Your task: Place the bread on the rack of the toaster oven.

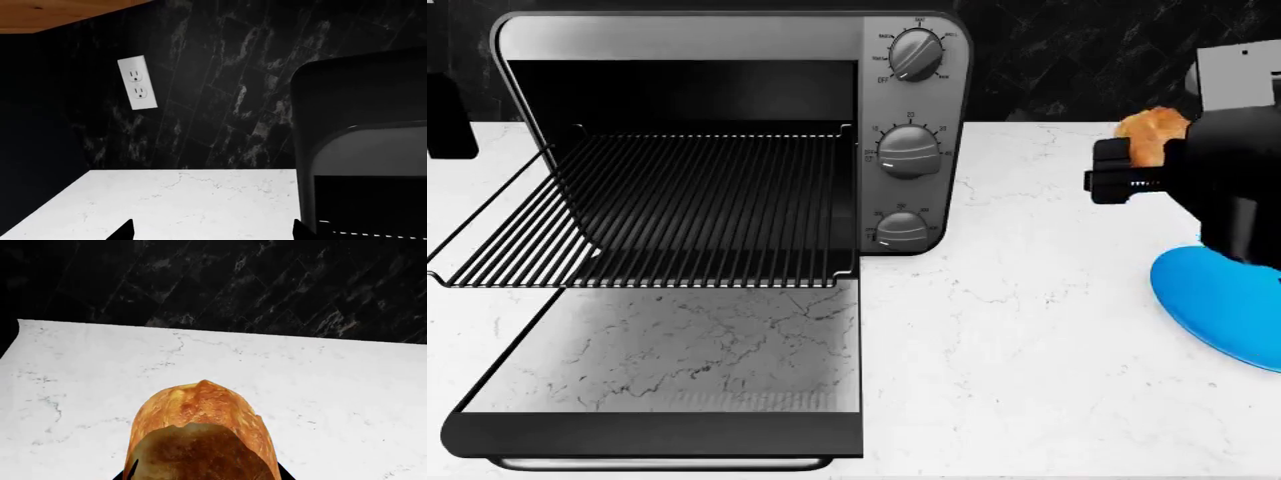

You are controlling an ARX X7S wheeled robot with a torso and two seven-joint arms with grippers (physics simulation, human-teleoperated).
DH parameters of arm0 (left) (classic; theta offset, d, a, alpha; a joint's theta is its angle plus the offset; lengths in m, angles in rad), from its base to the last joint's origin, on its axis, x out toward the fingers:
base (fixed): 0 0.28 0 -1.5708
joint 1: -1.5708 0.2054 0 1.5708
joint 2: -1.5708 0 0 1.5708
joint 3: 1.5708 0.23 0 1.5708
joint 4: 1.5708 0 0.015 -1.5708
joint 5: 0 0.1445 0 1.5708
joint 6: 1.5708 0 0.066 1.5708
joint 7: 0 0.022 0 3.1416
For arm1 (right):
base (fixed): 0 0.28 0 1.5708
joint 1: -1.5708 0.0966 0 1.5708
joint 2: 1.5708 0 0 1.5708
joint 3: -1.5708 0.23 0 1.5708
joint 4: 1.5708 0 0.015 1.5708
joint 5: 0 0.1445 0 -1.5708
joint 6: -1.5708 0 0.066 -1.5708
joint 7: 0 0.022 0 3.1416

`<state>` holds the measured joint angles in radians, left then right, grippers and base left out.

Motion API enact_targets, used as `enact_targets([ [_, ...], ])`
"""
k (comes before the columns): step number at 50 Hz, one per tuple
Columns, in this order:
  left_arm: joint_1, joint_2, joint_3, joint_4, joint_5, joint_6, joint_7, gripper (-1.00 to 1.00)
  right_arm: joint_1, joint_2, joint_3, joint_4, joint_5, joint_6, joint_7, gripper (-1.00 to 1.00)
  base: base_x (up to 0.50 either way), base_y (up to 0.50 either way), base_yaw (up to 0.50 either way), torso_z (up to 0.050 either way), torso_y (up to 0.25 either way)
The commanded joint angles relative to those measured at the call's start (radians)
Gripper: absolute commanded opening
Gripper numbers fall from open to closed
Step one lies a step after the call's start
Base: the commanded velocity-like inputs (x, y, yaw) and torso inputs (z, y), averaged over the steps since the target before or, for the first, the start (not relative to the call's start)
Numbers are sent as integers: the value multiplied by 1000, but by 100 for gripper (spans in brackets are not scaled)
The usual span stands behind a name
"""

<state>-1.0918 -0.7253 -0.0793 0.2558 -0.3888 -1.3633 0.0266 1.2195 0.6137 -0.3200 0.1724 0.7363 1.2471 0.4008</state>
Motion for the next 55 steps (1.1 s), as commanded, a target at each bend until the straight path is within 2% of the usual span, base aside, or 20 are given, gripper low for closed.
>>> enact_targets([
  [1, 8, 7, -16, -3, -11, 6, 17, 100, 173, -36, -182, 11, -12, 4, -235, -100, 0, 0, 0, 0, 0],
  [7, 6, 6, -22, 1, -17, 0, 18, 100, 232, -15, -187, -75, 62, 131, -267, -100, 0, 0, 0, 0, 0],
  [12, -7, 1, -12, -4, -16, 1, 19, 100, 304, -61, -241, -91, 113, 207, -329, -100, 0, 0, 0, 0, 0],
  [19, 2, 5, -17, -2, -18, 3, 16, 100, 315, -63, -185, -211, 256, 316, -302, -100, 0, 0, 0, 0, 0],
  [21, 6, 3, -16, 2, -20, 3, 18, 100, 324, -38, -240, -261, 282, 306, -341, -100, 0, 0, 0, 0, 0],
  [29, -3, -5, -13, 2, -23, -3, 18, 100, 314, -31, -181, -290, 425, 309, -260, -100, 0, 0, 0, 0, 0],
  [45, -1, -5, -21, 5, -30, -8, 14, 100, 290, 72, -140, -366, 758, 289, -19, -100, 0, 0, 0, 0, 0],
  [48, -4, -6, -21, 7, -32, -11, 14, 100, 279, 77, -148, -402, 773, 274, -34, -100, 0, 0, 0, 0, 0],
  [52, 4, -5, -21, 5, -31, -6, 12, 100, 256, 74, -180, -484, 696, 196, -187, -100, 0, 0, 0, 0, 0],
  [55, 3, -7, -19, 6, -33, -9, 12, 100, 238, 50, -149, -460, 750, 167, -162, -100, 0, 0, 0, 0, 0],
])
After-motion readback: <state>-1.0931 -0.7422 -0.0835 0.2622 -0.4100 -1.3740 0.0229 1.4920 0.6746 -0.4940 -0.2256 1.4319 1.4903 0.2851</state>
